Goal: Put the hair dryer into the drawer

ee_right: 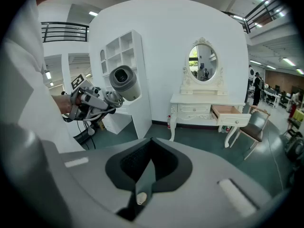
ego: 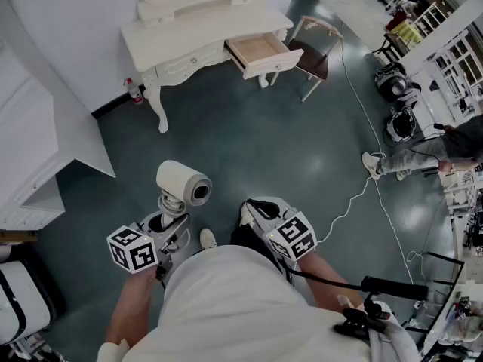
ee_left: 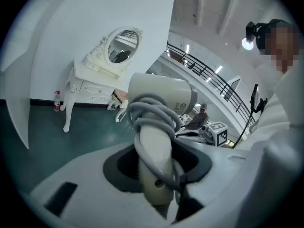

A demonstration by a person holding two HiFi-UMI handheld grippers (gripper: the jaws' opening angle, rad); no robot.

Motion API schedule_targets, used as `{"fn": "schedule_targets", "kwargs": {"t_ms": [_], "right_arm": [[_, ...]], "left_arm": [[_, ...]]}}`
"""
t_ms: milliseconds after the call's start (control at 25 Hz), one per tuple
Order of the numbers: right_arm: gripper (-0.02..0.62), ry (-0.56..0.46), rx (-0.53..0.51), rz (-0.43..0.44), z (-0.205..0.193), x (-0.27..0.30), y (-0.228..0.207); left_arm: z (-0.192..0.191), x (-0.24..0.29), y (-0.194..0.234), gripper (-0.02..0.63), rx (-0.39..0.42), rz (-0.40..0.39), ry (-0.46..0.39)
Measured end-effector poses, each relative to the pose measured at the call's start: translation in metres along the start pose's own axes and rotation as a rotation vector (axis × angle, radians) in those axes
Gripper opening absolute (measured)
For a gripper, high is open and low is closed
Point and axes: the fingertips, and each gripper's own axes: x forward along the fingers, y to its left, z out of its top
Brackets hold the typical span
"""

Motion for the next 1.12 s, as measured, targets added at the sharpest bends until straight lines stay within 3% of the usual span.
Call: {"fn": "schedule_targets", "kwargs": {"t_ms": [880,1000,1120], "right_arm": [[0.002,0.044,0.059,-0.033,-0.015,0.001,-0.004],[0.069,0.048,0.072,-0.047,-0.017,0.0,-0.013],[0.072,0.051,0.079,-0.053,-0.019,-0.002,-0.027]], "left_arm": [[0.0,0.012,0.006,0.164,0.009,-0.003,0.048],[0.001,0.021,0.009,0.164,0.008,-0.002,0.061],[0.005,0.033,0.008,0.164,0.0,-0.003,0.058]]}}
